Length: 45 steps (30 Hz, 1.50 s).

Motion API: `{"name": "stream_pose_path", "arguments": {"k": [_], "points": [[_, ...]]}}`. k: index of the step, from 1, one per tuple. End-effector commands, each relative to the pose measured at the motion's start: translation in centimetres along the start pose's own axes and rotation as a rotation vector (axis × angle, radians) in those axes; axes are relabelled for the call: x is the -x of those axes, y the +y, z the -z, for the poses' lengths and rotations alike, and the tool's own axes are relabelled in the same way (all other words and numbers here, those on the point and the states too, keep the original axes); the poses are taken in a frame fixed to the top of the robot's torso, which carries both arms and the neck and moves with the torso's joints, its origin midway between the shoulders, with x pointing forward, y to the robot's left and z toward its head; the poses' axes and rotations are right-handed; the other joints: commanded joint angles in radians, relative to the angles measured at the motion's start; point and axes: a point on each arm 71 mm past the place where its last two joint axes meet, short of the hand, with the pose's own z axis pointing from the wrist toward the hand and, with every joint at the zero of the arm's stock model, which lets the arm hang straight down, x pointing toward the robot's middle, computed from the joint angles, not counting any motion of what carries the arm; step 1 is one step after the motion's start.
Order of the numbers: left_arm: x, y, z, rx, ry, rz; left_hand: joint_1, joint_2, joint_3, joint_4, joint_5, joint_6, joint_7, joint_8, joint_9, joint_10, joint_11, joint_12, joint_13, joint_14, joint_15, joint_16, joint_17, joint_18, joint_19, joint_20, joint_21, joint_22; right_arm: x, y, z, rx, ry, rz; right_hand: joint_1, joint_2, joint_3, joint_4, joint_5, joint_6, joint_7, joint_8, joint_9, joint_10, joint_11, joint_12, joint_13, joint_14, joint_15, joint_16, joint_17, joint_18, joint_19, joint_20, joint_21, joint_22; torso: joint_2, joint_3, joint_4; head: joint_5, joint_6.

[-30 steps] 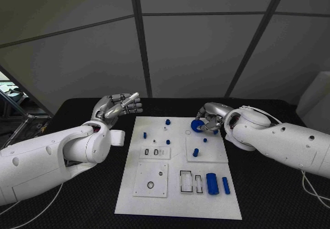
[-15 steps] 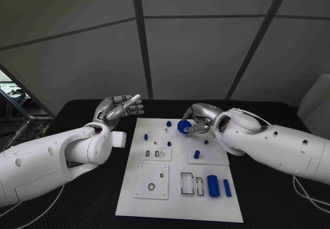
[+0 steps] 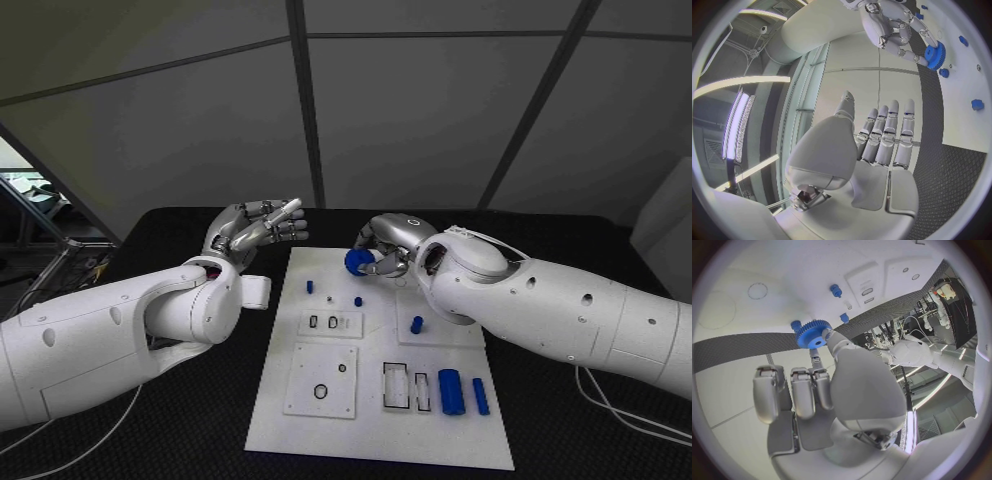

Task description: Assemble the parts on the task board

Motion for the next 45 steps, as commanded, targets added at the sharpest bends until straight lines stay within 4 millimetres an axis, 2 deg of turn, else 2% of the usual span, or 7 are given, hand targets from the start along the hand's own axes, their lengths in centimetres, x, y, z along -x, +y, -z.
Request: {"name": "stream_pose_path", "arguments": {"k": [1, 20, 25, 31, 34, 39, 45], "points": [[-0.2, -0.2, 0.0, -0.008, 0.012, 0.003, -0.003, 0.007, -0.001, -0.004, -0.006, -0.008, 0.019, -0.003, -0.001, -0.005, 0.002, -0.006, -0.001, 0.006, 0.004, -0.005, 0.002, 0.056, -0.004, 0.001, 0.006, -0.001, 0.1, 0.4, -0.5, 0.013, -0.023, 0.026, -0.009, 0.002, 0.007, -0.001, -0.002, 0.049, -0.033, 0.005, 0.003, 0.075, 0.003, -0.005, 0.230, 0.106, -0.002, 0.005, 0.263, -0.009, 0.065, -0.001, 0.006, 0.207, 0.001, 0.0009, -0.0015, 0.002, -0.004], [-0.6, -0.1, -0.1, -0.007, 0.019, 0.007, -0.004, 0.008, -0.001, -0.005, -0.005, -0.009, 0.020, -0.003, -0.001, -0.005, 0.002, -0.006, -0.001, 0.006, 0.004, -0.005, 0.002, 0.056, -0.004, 0.001, 0.006, -0.001, -1.8, 0.8, -1.6, 0.012, 0.046, 0.062, -0.011, 0.003, 0.011, -0.002, 0.002, 0.050, -0.033, 0.003, 0.002, 0.075, 0.004, -0.005, 0.230, 0.106, -0.001, 0.005, 0.263, -0.009, 0.064, -0.001, 0.005, 0.206, -0.001, 0.0014, -0.0016, 0.005, -0.014], [-0.7, -0.1, -0.1, -0.008, 0.022, 0.009, -0.004, 0.008, -0.001, -0.005, -0.005, -0.009, 0.020, -0.003, -0.001, -0.005, 0.002, -0.006, -0.001, 0.006, 0.004, -0.006, 0.002, 0.056, -0.004, 0.001, 0.006, -0.002, -2.1, 0.7, -1.6, 0.011, 0.054, 0.073, -0.012, 0.002, 0.011, -0.003, 0.003, 0.050, -0.033, 0.003, 0.002, 0.075, 0.004, -0.005, 0.230, 0.106, -0.001, 0.005, 0.263, -0.009, 0.064, -0.001, 0.005, 0.206, -0.001, 0.0018, -0.0037, 0.007, -0.016], [-0.8, -0.1, -0.1, -0.008, 0.024, 0.010, -0.004, 0.008, -0.001, -0.005, -0.005, -0.009, 0.020, -0.003, -0.001, -0.006, 0.002, -0.006, -0.001, 0.006, 0.004, -0.006, 0.002, 0.056, -0.004, 0.001, 0.006, -0.002, -2.3, 0.8, -1.8, 0.011, 0.067, 0.078, -0.019, -0.002, 0.012, -0.003, 0.003, 0.049, -0.031, -0.002, 0.002, 0.072, 0.005, -0.008, 0.227, 0.106, 0.000, 0.005, 0.263, -0.009, 0.064, 0.000, 0.005, 0.206, -0.001, 0.0019, -0.0019, 0.009, -0.018], [-0.8, -0.1, -0.1, -0.008, 0.023, 0.009, -0.004, 0.008, -0.001, -0.005, -0.005, -0.009, 0.020, -0.003, -0.001, -0.006, 0.002, -0.006, -0.001, 0.006, 0.004, -0.006, 0.002, 0.056, -0.004, 0.001, 0.006, -0.002, -2.3, 0.8, -1.8, 0.009, 0.071, 0.080, -0.031, -0.007, 0.014, -0.001, -0.006, 0.040, -0.027, -0.013, -0.001, 0.066, 0.009, -0.014, 0.220, 0.106, 0.002, 0.005, 0.263, -0.009, 0.063, 0.002, 0.004, 0.205, -0.001, 0.0020, -0.0022, 0.009, -0.018], [-0.7, -0.1, -0.2, -0.006, 0.023, 0.009, -0.004, 0.008, -0.001, -0.005, -0.005, -0.009, 0.020, -0.003, -0.001, -0.006, 0.002, -0.006, -0.001, 0.006, 0.004, -0.006, 0.002, 0.056, -0.004, 0.001, 0.006, -0.002, -2.5, 0.9, -1.9, 0.000, 0.084, 0.089, -0.061, -0.022, 0.006, 0.006, -0.055, -0.011, -0.008, -0.058, -0.009, 0.055, 0.025, -0.025, 0.208, 0.106, 0.016, 0.005, 0.263, -0.008, 0.058, 0.012, 0.001, 0.199, -0.001, 0.0020, -0.0023, 0.009, -0.018], [-0.8, 0.0, -0.2, -0.003, 0.026, 0.009, -0.004, 0.010, 0.000, -0.006, -0.005, -0.012, 0.021, -0.004, -0.001, -0.009, 0.004, -0.008, -0.001, 0.005, 0.005, -0.007, 0.002, 0.056, -0.006, 0.002, 0.006, -0.002, -2.6, 0.8, -2.0, -0.013, 0.097, 0.098, -0.080, -0.026, -0.005, 0.009, -0.077, -0.055, 0.006, -0.098, -0.009, 0.040, 0.039, -0.040, 0.191, 0.106, 0.028, 0.005, 0.263, -0.006, 0.053, 0.025, -0.002, 0.193, -0.001, 0.0015, -0.0022, 0.007, -0.021]]}}
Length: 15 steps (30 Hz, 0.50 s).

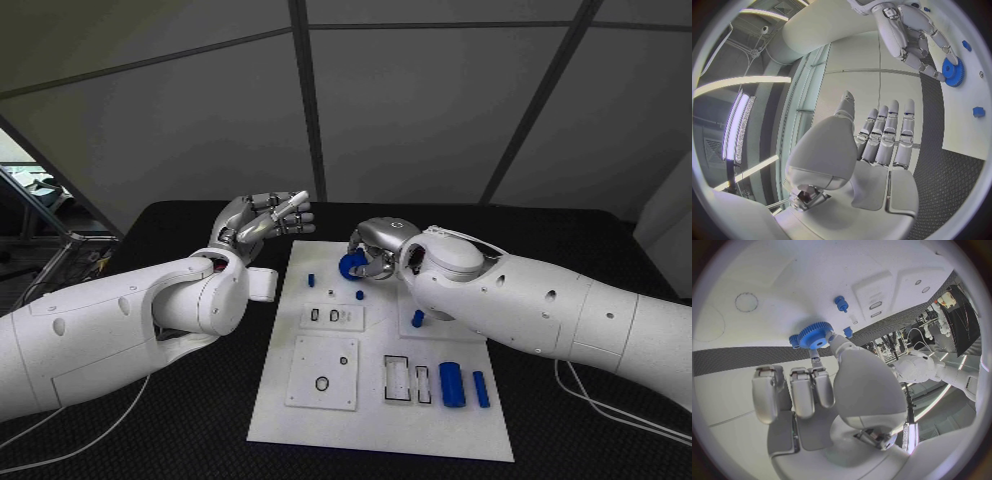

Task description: Assemble the parts on the task board

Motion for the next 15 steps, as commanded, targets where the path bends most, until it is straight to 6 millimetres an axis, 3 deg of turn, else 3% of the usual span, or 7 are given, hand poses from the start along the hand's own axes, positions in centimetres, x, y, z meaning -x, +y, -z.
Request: {"name": "stream_pose_path", "arguments": {"k": [1, 5, 8, 15], "points": [[-0.25, -0.12, -0.05, -0.003, 0.017, 0.004, -0.004, 0.010, 0.000, -0.006, -0.005, -0.007, 0.020, -0.004, -0.001, -0.009, 0.003, -0.003, -0.001, 0.005, 0.005, -0.007, 0.001, 0.056, -0.006, 0.002, 0.006, -0.002, -0.06, -0.11, -0.04, -0.011, 0.020, 0.022, -0.005, -0.008, -0.006, 0.001, -0.005, -0.013, 0.005, -0.013, -0.001, 0.041, 0.009, -0.005, 0.190, 0.106, 0.011, 0.005, 0.263, -0.006, 0.051, 0.012, -0.002, 0.193, 0.000, -0.0005, 0.0005, -0.002, -0.001], [-0.29, -0.10, -0.05, -0.002, 0.020, 0.002, -0.004, 0.011, 0.000, -0.007, -0.005, -0.008, 0.020, -0.004, -0.001, -0.010, 0.003, -0.004, -0.001, 0.004, 0.005, -0.007, 0.001, 0.055, -0.007, 0.002, 0.006, -0.002, -0.09, -0.17, -0.07, -0.015, 0.022, 0.025, -0.011, -0.010, -0.013, 0.001, -0.007, -0.031, 0.011, -0.031, 0.000, 0.036, 0.015, -0.010, 0.185, 0.105, 0.016, 0.004, 0.260, -0.005, 0.049, 0.018, -0.004, 0.190, 0.000, 0.0005, -0.0005, -0.001, 0.000], [-0.27, -0.08, -0.06, 0.001, 0.021, 0.001, -0.005, 0.012, 0.000, -0.009, -0.005, -0.014, 0.022, -0.005, -0.002, -0.016, 0.005, -0.005, -0.001, 0.002, 0.007, -0.011, 0.001, 0.055, -0.008, 0.003, 0.006, -0.002, -0.08, -0.19, -0.07, -0.018, 0.021, 0.026, -0.032, -0.024, -0.029, 0.012, 0.019, -0.047, 0.016, -0.047, 0.001, 0.033, 0.020, -0.012, 0.183, 0.104, 0.021, 0.003, 0.256, -0.004, 0.045, 0.023, -0.007, 0.185, 0.000, 0.0006, -0.0002, 0.000, -0.002], [-0.25, -0.05, -0.07, 0.004, 0.020, 0.000, -0.005, 0.012, 0.000, -0.009, -0.005, -0.016, 0.023, -0.005, -0.002, -0.018, 0.006, -0.006, -0.002, 0.001, 0.007, -0.012, 0.001, 0.055, -0.009, 0.003, 0.006, -0.002, -0.16, -0.49, -0.01, -0.026, 0.032, 0.032, -0.044, -0.020, -0.034, 0.022, 0.025, -0.037, 0.015, -0.048, 0.004, 0.036, 0.020, -0.010, 0.185, 0.104, 0.023, 0.003, 0.256, -0.004, 0.045, 0.026, -0.007, 0.186, 0.000, -0.0002, 0.0002, -0.002, -0.003]]}}
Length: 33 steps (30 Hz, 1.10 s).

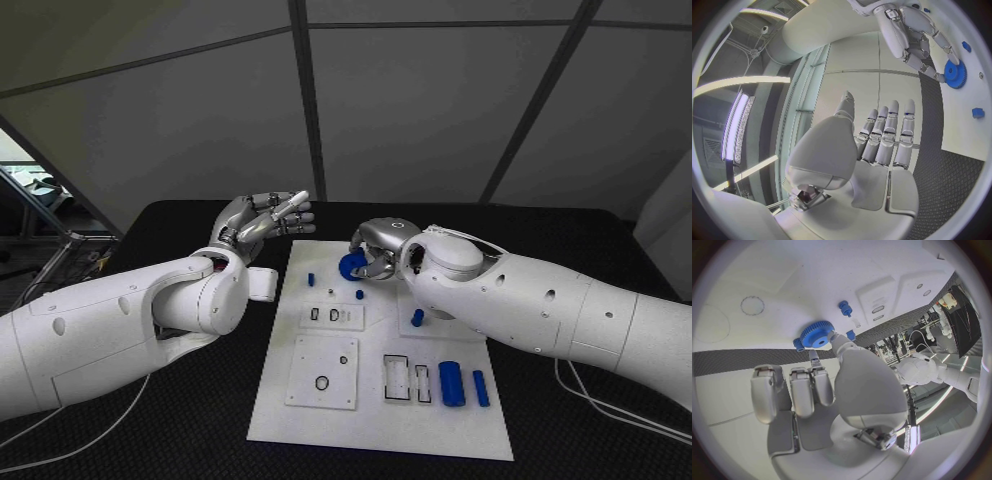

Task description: Assemble the parts on the task board

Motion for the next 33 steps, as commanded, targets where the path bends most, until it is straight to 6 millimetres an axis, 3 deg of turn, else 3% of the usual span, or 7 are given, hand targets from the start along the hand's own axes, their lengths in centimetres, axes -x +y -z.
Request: {"name": "stream_pose_path", "arguments": {"k": [1, 10, 14, 26, 33], "points": [[-0.2, -0.1, -0.1, -0.003, 0.016, 0.000, -0.001, 0.008, 0.002, -0.006, -0.005, -0.006, 0.026, -0.005, -0.001, -0.007, 0.002, -0.006, -0.002, 0.001, 0.007, -0.004, 0.001, 0.055, -0.005, 0.000, 0.006, -0.001, 0.0, -0.2, 0.0, -0.006, 0.014, 0.016, -0.012, -0.001, -0.004, 0.005, 0.006, 0.006, -0.002, -0.003, 0.002, 0.037, 0.004, -0.003, 0.185, 0.104, 0.008, 0.003, 0.256, -0.004, 0.047, 0.007, -0.003, 0.186, 0.000, -0.0006, 0.0000, -0.002, 0.000], [-0.1, -0.1, -0.1, -0.002, 0.012, -0.002, -0.002, 0.010, 0.003, -0.006, -0.005, -0.007, 0.027, -0.005, -0.001, -0.009, 0.003, -0.006, -0.001, 0.001, 0.007, -0.005, 0.001, 0.055, -0.005, 0.000, 0.006, -0.001, -0.3, -0.6, 0.3, -0.006, 0.059, 0.005, -0.041, 0.015, -0.011, 0.028, 0.012, 0.048, -0.011, 0.006, 0.008, 0.045, -0.003, 0.004, 0.193, 0.105, 0.002, 0.004, 0.258, -0.005, 0.051, 0.003, -0.001, 0.190, -0.001, -0.0002, -0.0007, -0.002, -0.002], [-0.1, -0.1, -0.1, -0.001, 0.011, -0.003, -0.004, 0.011, 0.003, -0.006, -0.005, -0.016, 0.029, -0.005, -0.001, -0.013, 0.004, -0.006, -0.002, 0.001, 0.008, -0.006, 0.001, 0.055, -0.005, 0.000, 0.006, -0.001, -0.4, -0.9, 0.4, -0.012, 0.073, -0.002, -0.067, 0.026, -0.016, 0.048, 0.040, 0.056, -0.014, 0.001, 0.007, 0.048, -0.006, 0.006, 0.196, 0.105, -0.001, 0.004, 0.260, -0.006, 0.053, 0.000, 0.000, 0.192, -0.001, 0.0002, 0.0002, -0.002, -0.002], [0.1, -0.1, -0.1, 0.001, 0.003, -0.007, -0.001, 0.015, 0.005, -0.008, -0.005, -0.021, 0.030, -0.005, -0.001, -0.017, 0.005, -0.006, -0.001, 0.000, 0.009, -0.008, 0.002, 0.055, -0.006, 0.001, 0.007, -0.001, 0.2, -1.7, 0.9, -0.042, 0.007, -0.012, -0.058, 0.025, -0.010, 0.039, 0.070, 0.064, -0.016, -0.004, 0.006, 0.050, -0.008, 0.009, 0.199, 0.105, -0.003, 0.004, 0.258, -0.006, 0.054, -0.002, 0.000, 0.194, -0.002, 0.0012, -0.0020, 0.002, -0.001], [0.1, 0.0, -0.2, 0.003, 0.004, -0.007, -0.001, 0.015, 0.005, -0.009, -0.005, -0.021, 0.030, -0.005, -0.001, -0.018, 0.005, -0.005, -0.001, 0.000, 0.009, -0.008, 0.002, 0.055, -0.006, 0.001, 0.007, -0.001, 1.7, -3.0, 3.2, -0.013, -0.146, -0.087, -0.054, 0.020, -0.010, 0.035, 0.073, 0.075, -0.019, -0.001, 0.008, 0.053, -0.011, 0.012, 0.202, 0.105, -0.004, 0.004, 0.261, -0.007, 0.056, -0.004, 0.001, 0.196, -0.002, 0.0011, -0.0014, -0.006, 0.004]]}}
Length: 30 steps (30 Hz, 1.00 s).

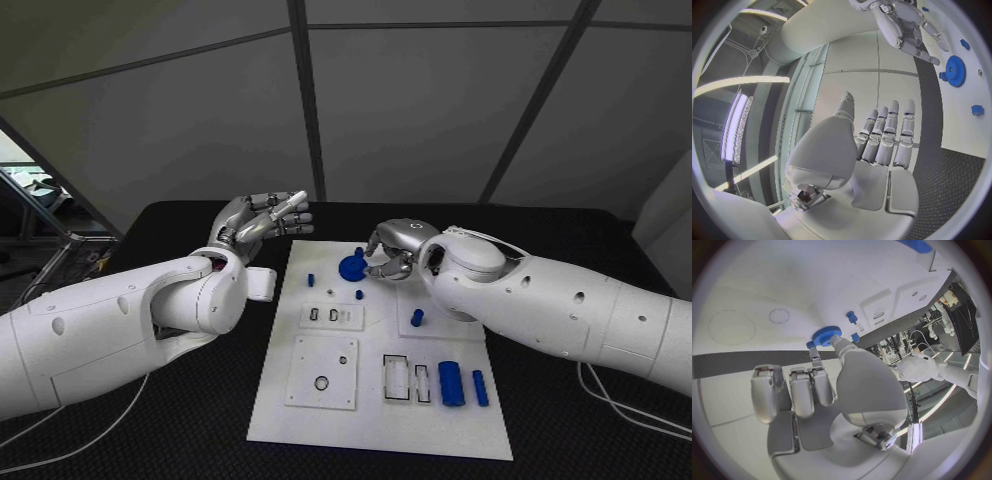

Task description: Assemble the parts on the task board

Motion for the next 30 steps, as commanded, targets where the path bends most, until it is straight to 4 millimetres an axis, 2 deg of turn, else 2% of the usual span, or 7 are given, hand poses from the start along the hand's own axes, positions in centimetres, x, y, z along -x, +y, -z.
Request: {"name": "stream_pose_path", "arguments": {"k": [1, 6, 10, 14, 17, 21, 30], "points": [[-0.2, -0.1, -0.1, -0.004, 0.011, -0.001, 0.003, 0.011, 0.002, -0.006, -0.005, -0.003, 0.035, -0.005, -0.001, -0.007, 0.002, -0.005, -0.001, 0.000, 0.009, -0.004, 0.001, 0.055, -0.006, 0.001, 0.007, -0.002, 1.4, -0.7, 1.3, 0.023, -0.144, -0.084, 0.008, -0.008, 0.001, -0.007, 0.003, 0.008, -0.002, 0.001, 0.000, 0.051, -0.009, 0.004, 0.202, 0.105, -0.005, 0.004, 0.260, -0.006, 0.055, -0.004, 0.001, 0.195, -0.001, 0.0006, -0.0017, -0.003, 0.003], [-0.2, 0.0, -0.1, 0.000, 0.015, 0.001, 0.006, 0.013, 0.004, -0.010, -0.005, 0.005, 0.033, -0.001, 0.000, -0.002, 0.000, -0.002, 0.000, 0.001, 0.009, -0.005, 0.002, 0.055, -0.007, 0.002, 0.007, -0.002, 2.3, -4.4, 4.4, 0.003, -0.167, -0.215, 0.039, -0.051, -0.008, -0.035, -0.040, 0.026, -0.007, 0.002, 0.002, 0.044, -0.013, -0.004, 0.193, 0.097, -0.011, -0.008, 0.227, 0.001, 0.031, -0.009, -0.016, 0.163, -0.005, 0.0000, -0.0067, -0.005, 0.006], [-0.2, 0.1, -0.2, 0.002, 0.016, 0.001, 0.007, 0.014, 0.004, -0.012, -0.005, 0.007, 0.032, 0.000, 0.001, 0.000, -0.001, 0.000, 0.000, 0.002, 0.008, -0.006, 0.002, 0.056, -0.007, 0.002, 0.007, -0.002, 2.8, -7.4, 6.2, -0.005, -0.189, -0.286, 0.095, -0.053, 0.005, -0.070, -0.033, 0.032, -0.010, -0.002, 0.001, 0.033, -0.017, -0.016, 0.181, 0.091, -0.015, -0.016, 0.205, 0.008, 0.008, -0.013, -0.032, 0.134, -0.009, 0.0012, -0.0144, -0.002, 0.008], [-0.4, 0.2, -0.3, 0.002, 0.022, 0.005, 0.009, 0.014, 0.005, -0.015, -0.005, 0.011, 0.030, 0.002, 0.002, 0.004, -0.003, 0.002, 0.001, 0.003, 0.007, -0.005, 0.003, 0.056, -0.007, 0.001, 0.008, -0.002, 3.2, -10.2, 7.7, -0.014, -0.206, -0.332, 0.107, -0.050, 0.009, -0.078, -0.031, 0.034, -0.011, -0.003, 0.000, 0.027, -0.018, -0.023, 0.174, 0.090, -0.015, -0.019, 0.199, 0.010, 0.003, -0.014, -0.037, 0.127, -0.011, 0.0053, -0.0190, -0.016, 0.009], [-0.6, 0.4, -0.3, 0.002, 0.032, 0.011, 0.009, 0.014, 0.005, -0.016, -0.005, 0.012, 0.030, 0.003, 0.002, 0.006, -0.003, 0.003, 0.001, 0.004, 0.007, -0.005, 0.003, 0.056, -0.008, 0.001, 0.008, -0.002, 2.8, -11.7, 8.6, -0.035, -0.207, -0.346, 0.113, -0.049, 0.011, -0.082, -0.029, 0.031, -0.009, -0.006, -0.001, 0.024, -0.017, -0.026, 0.171, 0.089, -0.015, -0.020, 0.198, 0.011, 0.001, -0.014, -0.038, 0.124, -0.010, 0.0077, -0.0182, -0.037, 0.009], [-0.7, 0.5, -0.3, 0.003, 0.040, 0.016, 0.009, 0.013, 0.004, -0.017, -0.005, 0.015, 0.029, 0.004, 0.002, 0.009, -0.004, 0.004, 0.001, 0.005, 0.006, -0.005, 0.003, 0.056, -0.008, 0.001, 0.008, -0.002, 1.6, -13.3, 9.7, -0.062, -0.190, -0.357, 0.118, -0.049, 0.011, -0.085, -0.029, 0.027, -0.007, -0.010, -0.003, 0.023, -0.016, -0.027, 0.170, 0.090, -0.014, -0.019, 0.199, 0.010, 0.001, -0.014, -0.038, 0.125, -0.011, 0.0056, -0.0148, -0.052, 0.009], [-0.5, 0.8, -0.3, 0.006, 0.037, 0.016, 0.009, 0.013, 0.004, -0.018, -0.005, 0.015, 0.028, 0.004, 0.002, 0.010, -0.004, 0.004, 0.001, 0.006, 0.006, -0.005, 0.004, 0.056, -0.008, 0.001, 0.008, -0.002, -0.4, -15.1, 10.5, -0.097, -0.134, -0.361, 0.116, -0.050, 0.008, -0.086, -0.032, 0.020, -0.004, -0.016, -0.004, 0.020, -0.013, -0.030, 0.167, 0.090, -0.012, -0.019, 0.201, 0.010, 0.001, -0.013, -0.039, 0.124, -0.008, 0.0041, -0.0135, -0.062, 0.008]]}}
